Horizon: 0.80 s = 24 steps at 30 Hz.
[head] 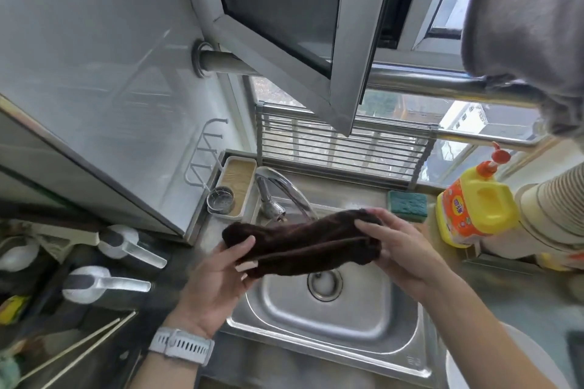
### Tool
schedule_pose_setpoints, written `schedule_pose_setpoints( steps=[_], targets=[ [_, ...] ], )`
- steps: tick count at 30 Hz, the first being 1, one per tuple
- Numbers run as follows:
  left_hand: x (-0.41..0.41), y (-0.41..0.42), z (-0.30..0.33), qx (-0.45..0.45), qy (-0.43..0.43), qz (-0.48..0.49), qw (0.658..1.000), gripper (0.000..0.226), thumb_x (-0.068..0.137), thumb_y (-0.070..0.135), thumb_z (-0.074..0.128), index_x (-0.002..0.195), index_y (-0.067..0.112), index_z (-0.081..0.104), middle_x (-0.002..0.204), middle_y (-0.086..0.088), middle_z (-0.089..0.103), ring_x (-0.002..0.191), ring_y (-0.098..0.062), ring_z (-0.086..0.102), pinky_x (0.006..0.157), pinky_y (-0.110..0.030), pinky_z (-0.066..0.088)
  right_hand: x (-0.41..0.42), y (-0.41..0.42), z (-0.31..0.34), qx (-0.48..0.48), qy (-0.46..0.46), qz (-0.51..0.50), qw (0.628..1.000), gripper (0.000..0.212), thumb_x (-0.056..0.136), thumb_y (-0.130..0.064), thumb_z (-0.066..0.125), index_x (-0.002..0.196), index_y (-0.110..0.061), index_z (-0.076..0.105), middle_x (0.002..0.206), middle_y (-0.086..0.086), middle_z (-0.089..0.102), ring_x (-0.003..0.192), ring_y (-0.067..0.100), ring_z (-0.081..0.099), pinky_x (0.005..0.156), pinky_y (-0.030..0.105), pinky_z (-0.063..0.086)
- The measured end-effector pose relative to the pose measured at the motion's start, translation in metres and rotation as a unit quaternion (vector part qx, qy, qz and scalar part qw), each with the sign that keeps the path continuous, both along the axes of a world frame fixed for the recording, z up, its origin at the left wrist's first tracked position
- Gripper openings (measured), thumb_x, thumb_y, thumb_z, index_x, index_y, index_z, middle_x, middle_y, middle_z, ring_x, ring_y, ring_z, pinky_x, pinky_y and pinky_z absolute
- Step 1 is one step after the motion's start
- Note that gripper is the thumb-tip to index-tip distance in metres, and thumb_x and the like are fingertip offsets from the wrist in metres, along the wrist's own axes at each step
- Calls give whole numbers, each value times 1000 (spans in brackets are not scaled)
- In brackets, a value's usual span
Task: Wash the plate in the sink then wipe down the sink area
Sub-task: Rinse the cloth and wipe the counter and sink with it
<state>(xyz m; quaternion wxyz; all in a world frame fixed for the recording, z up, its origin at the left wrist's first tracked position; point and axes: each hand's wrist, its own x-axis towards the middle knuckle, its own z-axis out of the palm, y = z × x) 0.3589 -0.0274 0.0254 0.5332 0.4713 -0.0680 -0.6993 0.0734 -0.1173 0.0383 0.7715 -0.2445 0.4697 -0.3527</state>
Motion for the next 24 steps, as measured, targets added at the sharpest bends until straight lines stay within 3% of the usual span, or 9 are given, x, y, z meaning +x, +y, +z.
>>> schedule_pose_setpoints(
  steps=[2,3,6,10,13,16,18,21,24],
  targets=[
    [-7,4,-35,49,-50,-49,996,45,86,7,72,129,-4,61,130,-29,64,120,-42,63,105,-48,50,-10,9,-31,49,29,-14,998,37,84,1,71,120,0,62,99,20,71,82,29,68,63,31,60],
    [-12,2,-50,78,-73,-63,992,48,84,7,74,129,-4,62,129,-30,64,118,-42,65,106,-49,49,-10,10,-48,73,56,-22,996,34,85,4,70,118,0,62,94,19,71,75,27,70,58,30,60],
    [-28,-13,-91,169,-111,-37,979,58,71,6,81,126,-4,64,118,-29,70,104,-42,71,86,-47,59,-2,0,-93,116,149,-38,981,28,86,7,70,111,-3,65,82,13,73,61,22,71,49,29,56],
    [-54,-47,-119,198,-140,-5,970,46,80,3,80,123,0,64,95,-19,76,77,-32,73,61,-35,59,16,-25,-123,85,240,-86,963,31,83,6,74,111,-3,64,93,18,72,66,26,67,55,33,57],
    [-85,-65,-120,182,-136,-31,974,48,80,18,83,122,3,65,105,-19,76,85,-31,73,75,-40,59,36,-22,-113,-19,305,-63,950,28,78,3,78,98,-11,65,99,18,72,80,27,69,75,44,60],
    [-107,-70,-115,176,-43,-31,983,63,74,40,85,123,3,69,119,-26,71,105,-39,71,87,-49,60,57,1,-102,-132,324,58,935,32,72,-10,84,99,-23,71,96,2,74,87,14,73,82,32,62],
    [-109,-69,-118,178,-22,-23,984,75,65,47,90,124,5,68,119,-23,72,107,-39,71,79,-45,60,57,10,-103,-168,326,111,924,38,73,-10,80,107,-27,72,102,-3,74,91,9,73,85,27,61],
    [-102,-69,-127,173,-64,-4,983,68,71,31,88,129,5,64,118,-24,72,107,-37,71,89,-51,60,41,4,-108,-132,275,57,951,41,81,3,66,112,-23,69,103,-2,78,98,13,74,87,35,61],
    [-96,-72,-133,158,-32,-14,987,57,81,11,75,134,1,59,120,-26,70,105,-38,70,98,-53,53,32,-12,-120,-88,350,-38,932,18,88,-15,69,103,-26,71,95,-5,77,98,13,72,82,29,57]
  ],
)
